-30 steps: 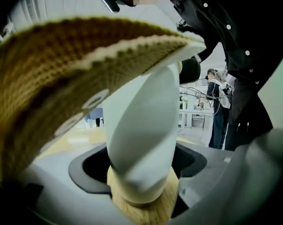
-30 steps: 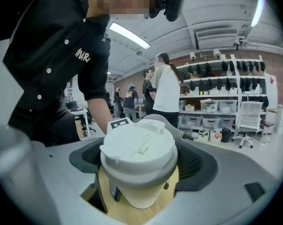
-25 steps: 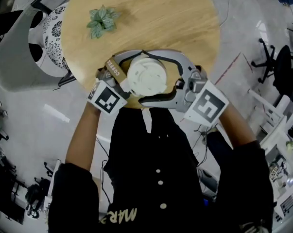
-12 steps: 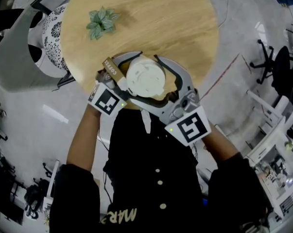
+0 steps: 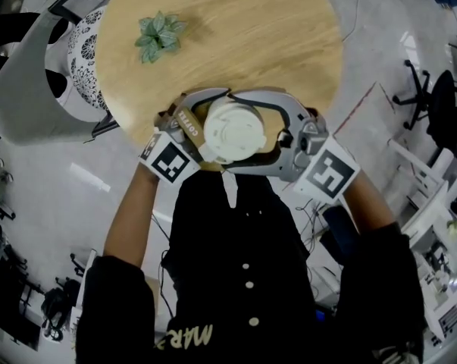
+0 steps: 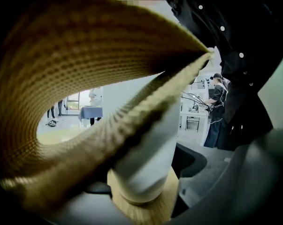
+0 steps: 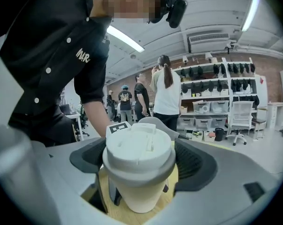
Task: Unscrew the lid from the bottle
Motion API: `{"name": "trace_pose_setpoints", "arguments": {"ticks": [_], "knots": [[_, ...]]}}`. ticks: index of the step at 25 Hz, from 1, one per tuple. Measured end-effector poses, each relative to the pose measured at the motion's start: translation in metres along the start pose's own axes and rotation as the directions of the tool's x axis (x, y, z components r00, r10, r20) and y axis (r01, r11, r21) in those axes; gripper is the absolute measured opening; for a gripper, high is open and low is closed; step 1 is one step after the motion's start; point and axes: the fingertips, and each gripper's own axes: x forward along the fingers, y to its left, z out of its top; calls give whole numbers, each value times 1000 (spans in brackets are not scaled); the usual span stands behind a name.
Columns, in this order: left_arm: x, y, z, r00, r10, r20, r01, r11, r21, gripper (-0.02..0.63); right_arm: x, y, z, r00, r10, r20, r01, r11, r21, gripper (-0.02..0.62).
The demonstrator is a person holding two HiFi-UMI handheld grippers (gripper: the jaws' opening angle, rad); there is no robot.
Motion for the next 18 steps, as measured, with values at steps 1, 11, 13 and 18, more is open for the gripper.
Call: {"name": "trace_pose_setpoints", "arguments": {"ticks": [1,11,13,18], "knots": [[1,-2,0,1000,1,1,-1,1000,-2,374,-1,1,-1,1000,3,1,-3,1000,3,460],[4,-2,1,998,59,8,-59,998,1,374,-12,-1,6,961,-278,-12,277,949,153,526],[5,-2,2,998,69,10,-69,998,1,374,-8,-1,8,941,-338,-2,333,927,173,526],[5,-1,2,996,91,7,-91,996,2,374,-9,-15,-5,863,-504,-31,498,839,217,528]]}}
